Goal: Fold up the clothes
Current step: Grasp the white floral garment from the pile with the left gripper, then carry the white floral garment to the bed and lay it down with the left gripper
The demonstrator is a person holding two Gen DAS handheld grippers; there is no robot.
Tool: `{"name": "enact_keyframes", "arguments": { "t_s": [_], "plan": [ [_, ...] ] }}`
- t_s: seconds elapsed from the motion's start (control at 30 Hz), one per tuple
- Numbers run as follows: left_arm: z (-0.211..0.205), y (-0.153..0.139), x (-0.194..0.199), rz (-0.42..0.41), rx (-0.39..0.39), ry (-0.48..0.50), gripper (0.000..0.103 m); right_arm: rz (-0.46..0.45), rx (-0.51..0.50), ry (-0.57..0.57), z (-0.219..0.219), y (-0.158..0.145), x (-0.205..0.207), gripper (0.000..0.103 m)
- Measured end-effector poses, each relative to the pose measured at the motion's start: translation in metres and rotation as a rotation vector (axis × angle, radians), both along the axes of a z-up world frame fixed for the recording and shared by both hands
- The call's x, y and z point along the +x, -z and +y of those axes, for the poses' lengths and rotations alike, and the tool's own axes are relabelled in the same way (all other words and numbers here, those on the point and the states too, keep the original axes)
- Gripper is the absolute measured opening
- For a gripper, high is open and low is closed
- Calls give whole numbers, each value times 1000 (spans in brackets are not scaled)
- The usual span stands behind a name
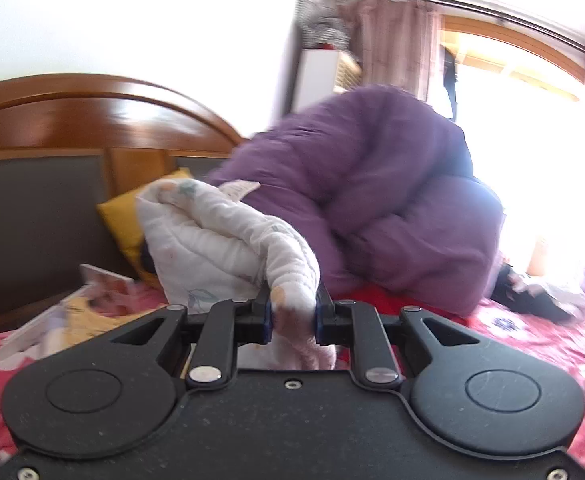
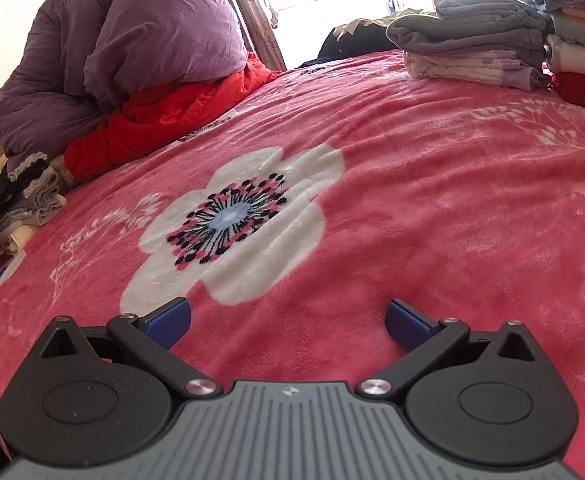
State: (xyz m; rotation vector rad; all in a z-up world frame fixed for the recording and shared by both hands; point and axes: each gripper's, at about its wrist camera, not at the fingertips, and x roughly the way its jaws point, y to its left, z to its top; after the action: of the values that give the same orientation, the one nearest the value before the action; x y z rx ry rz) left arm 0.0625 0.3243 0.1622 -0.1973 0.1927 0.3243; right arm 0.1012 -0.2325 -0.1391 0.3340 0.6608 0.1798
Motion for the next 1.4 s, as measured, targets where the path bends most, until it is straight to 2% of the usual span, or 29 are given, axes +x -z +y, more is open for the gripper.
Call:
{"name": "enact_keyframes", "arguments": {
  "t_s": [0.07,0.27,0.43,0.6,0.63,0.73,0.77,0.8,0.87,0.93,1.03,1.13,1.27,1.33,1.4],
  "plan": [
    [-28,6,12,23,-27,76,16,0,28,-7,-2,-3,-1,103],
    [-130,35,51,115,-29,303,16,-23,55,-57,2,-15,-5,103],
    [-207,39,62,44,-68,480,16,-29,107,-43,-8,-20,-6,103],
    [-257,71,62,98,-7,678,18,-34,264,41,-41,-24,-6,103],
    [-271,87,59,155,35,747,18,-33,290,60,-47,-23,-6,103],
    [-313,140,37,320,136,926,31,-27,369,103,-65,-22,-5,103],
    [-322,153,28,351,161,957,54,-28,394,109,-70,-23,-4,103],
    [-328,163,19,366,178,979,66,-31,414,113,-73,-23,-3,103],
    [-332,175,6,385,174,998,66,-37,430,111,-76,-24,-2,103],
    [-327,180,-1,404,125,994,66,-40,437,101,-76,-25,-2,103],
    [-310,175,-5,400,35,971,66,-40,447,79,-75,-27,-2,103],
    [-294,158,-22,354,3,956,66,-50,452,58,-72,-30,-4,103],
    [-274,143,-22,284,-90,842,73,-59,449,42,-69,-33,-5,103],
    [-268,136,-8,260,-154,772,75,-57,445,38,-67,-33,-5,103],
    [-263,130,9,245,-246,731,82,-54,431,34,-65,-32,-6,103]
  ]
}}
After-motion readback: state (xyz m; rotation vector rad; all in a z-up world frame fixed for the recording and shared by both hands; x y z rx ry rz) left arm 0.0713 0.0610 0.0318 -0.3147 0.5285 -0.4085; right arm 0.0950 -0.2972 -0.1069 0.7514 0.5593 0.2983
